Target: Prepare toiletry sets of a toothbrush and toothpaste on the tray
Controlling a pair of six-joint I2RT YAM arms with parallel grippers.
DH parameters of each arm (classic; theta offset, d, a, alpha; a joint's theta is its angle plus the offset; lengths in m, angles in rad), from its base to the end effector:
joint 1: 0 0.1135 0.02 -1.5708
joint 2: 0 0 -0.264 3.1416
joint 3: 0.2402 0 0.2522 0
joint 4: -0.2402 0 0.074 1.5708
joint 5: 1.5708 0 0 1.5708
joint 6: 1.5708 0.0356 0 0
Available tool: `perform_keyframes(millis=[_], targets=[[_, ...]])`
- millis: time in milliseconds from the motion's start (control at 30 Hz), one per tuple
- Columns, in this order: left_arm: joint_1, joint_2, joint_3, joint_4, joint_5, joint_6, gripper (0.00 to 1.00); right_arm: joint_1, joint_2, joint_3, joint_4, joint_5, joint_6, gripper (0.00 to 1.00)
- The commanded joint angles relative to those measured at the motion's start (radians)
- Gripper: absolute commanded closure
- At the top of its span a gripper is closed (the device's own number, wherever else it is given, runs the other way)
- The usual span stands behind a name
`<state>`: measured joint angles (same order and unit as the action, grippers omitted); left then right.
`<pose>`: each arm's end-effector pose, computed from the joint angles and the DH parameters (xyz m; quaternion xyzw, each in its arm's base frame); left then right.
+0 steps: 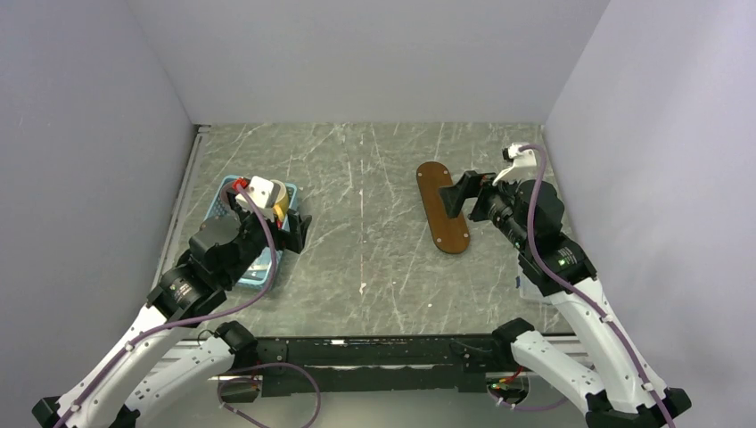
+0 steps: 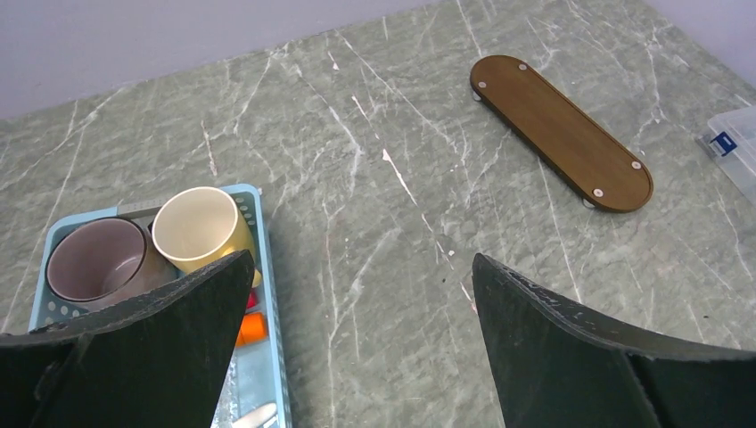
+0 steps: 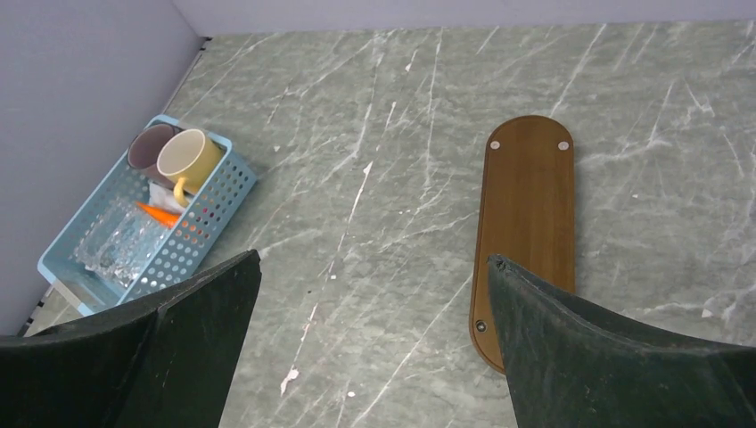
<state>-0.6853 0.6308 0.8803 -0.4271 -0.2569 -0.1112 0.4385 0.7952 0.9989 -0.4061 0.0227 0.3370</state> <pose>0.1111 -0.0791 0.3687 0.1366 0.7529 -0.1562 0.6246 0.1545 0.0716 0.3883 -0.0321 0.7742 0.2308 0.5884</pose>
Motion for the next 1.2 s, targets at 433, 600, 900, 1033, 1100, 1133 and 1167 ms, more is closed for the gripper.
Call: perform_keyframes(millis=[433,600,900,1033,1100,1133,1167], targets=[[-0.003,0.021,0.016,-0.004,-0.052,-0.009,0.01,0.003,0.011,0.007,0.029,0.002,-0.037,0.00],[-0.003,0.028,0.020,-0.015,-0.074,-0.013,0.01,0.002,0.052,0.036,-0.009,0.034,-0.078,0.01],[-0.003,0.048,0.035,-0.054,-0.165,-0.044,0.01,0.004,0.222,0.088,-0.052,-0.032,-0.093,0.07],[-0.003,0.070,0.048,-0.087,-0.234,-0.066,0.01,0.019,0.262,0.085,-0.010,-0.076,-0.081,0.08],[-0.003,0.086,0.058,-0.106,-0.267,-0.087,0.01,0.028,0.290,0.090,0.001,-0.090,-0.072,0.08],[-0.003,0.096,0.063,-0.117,-0.279,-0.096,0.01,0.037,0.307,0.098,0.001,-0.093,-0.071,0.09],[-0.003,0.105,0.070,-0.128,-0.289,-0.108,0.01,0.048,0.329,0.109,0.000,-0.096,-0.072,0.09]])
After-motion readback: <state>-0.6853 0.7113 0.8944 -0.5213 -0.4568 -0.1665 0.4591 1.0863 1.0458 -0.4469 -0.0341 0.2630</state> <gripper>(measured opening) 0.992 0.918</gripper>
